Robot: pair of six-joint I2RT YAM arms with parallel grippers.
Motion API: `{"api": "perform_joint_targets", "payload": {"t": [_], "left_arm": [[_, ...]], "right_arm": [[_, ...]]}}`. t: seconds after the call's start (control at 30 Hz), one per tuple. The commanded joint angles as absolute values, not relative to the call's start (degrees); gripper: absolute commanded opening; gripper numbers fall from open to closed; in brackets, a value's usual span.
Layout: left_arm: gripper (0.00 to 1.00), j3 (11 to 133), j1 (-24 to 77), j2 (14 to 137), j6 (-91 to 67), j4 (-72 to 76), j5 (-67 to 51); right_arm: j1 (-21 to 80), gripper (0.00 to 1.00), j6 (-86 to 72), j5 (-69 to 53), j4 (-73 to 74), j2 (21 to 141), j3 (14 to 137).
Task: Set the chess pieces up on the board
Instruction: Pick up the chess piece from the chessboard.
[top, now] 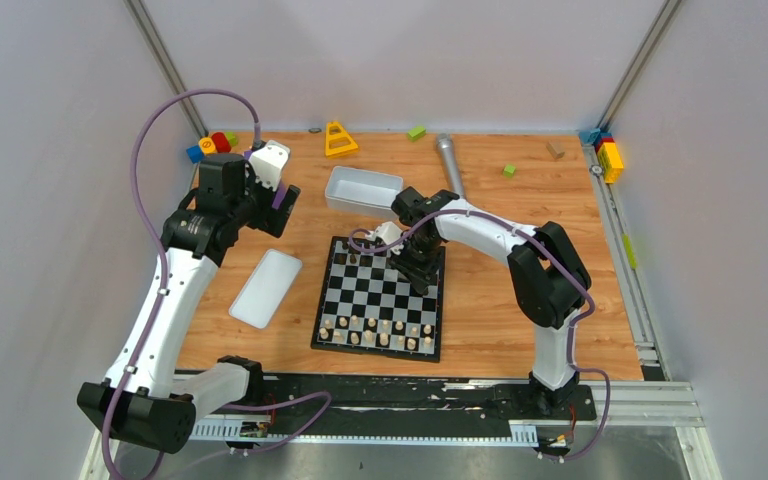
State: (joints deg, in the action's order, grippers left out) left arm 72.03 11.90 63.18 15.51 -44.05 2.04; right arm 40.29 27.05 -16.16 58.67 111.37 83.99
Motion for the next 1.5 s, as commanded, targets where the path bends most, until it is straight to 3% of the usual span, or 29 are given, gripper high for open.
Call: {"api": "perform_joint_targets", "payload": {"t": [0.0, 0.4, 0.6, 0.77, 0.9, 1.47], "left_arm": [[1.00, 72.34, 11.54, 62.92, 15.42, -42.91, 2.46], [1.00, 72.24, 11.51, 62.94, 15.38, -42.80, 2.29], [1.00, 72.33, 11.52, 62.93, 15.38, -42.89, 2.30], [1.00, 72.25, 11.52, 62.86, 15.32, -42.89, 2.49], [1.00, 72.31, 11.52, 62.92, 15.07, -42.65, 2.99], [1.00, 72.71, 10.74, 60.94, 13.93, -42.54, 3.32]], "right_arm": [[40.16, 0.30, 26.75, -16.21, 57.85, 110.33, 83.93], [40.17, 0.33, 27.24, -14.49, 58.91, 110.10, 83.07], [40.17, 0.24, 27.17, -14.50, 59.03, 110.42, 83.31], [40.23, 0.05, 27.10, -15.59, 59.77, 110.35, 85.07], [41.39, 0.00, 26.77, -15.84, 60.69, 110.70, 88.86], [44.02, 0.00, 24.96, -14.60, 64.20, 125.66, 113.66]]}}
